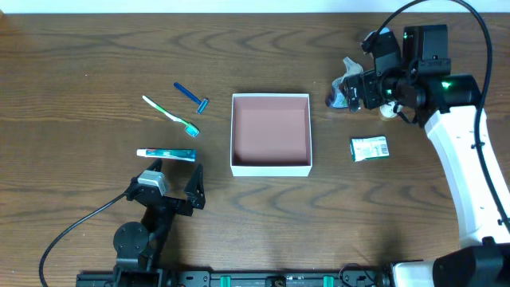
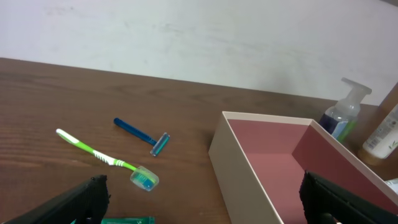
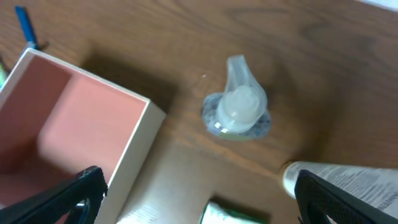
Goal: Pack container
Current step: 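Reach the right gripper forward to the purple soap pump bottle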
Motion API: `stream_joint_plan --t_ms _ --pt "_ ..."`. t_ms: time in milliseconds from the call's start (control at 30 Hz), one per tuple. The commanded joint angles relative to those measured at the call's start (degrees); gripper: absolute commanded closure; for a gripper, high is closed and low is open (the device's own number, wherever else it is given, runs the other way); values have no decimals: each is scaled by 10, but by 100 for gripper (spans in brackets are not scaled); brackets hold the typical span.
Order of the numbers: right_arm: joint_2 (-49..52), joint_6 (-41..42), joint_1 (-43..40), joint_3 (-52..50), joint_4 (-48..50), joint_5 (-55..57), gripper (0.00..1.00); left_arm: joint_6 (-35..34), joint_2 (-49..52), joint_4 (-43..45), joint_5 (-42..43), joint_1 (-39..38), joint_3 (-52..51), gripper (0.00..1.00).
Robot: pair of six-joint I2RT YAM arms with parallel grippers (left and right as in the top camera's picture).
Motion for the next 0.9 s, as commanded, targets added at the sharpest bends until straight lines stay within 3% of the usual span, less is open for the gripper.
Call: stream_joint_plan --t_ms 0,200,867 --pt "7 -12 8 11 22 19 2 8 -3 -19 6 3 -10 2" --pt "56 -10 8 11 79 19 2 8 -3 -19 6 3 -10 2" --pt "166 -6 7 11 127 24 12 8 -3 -19 6 3 -10 2"
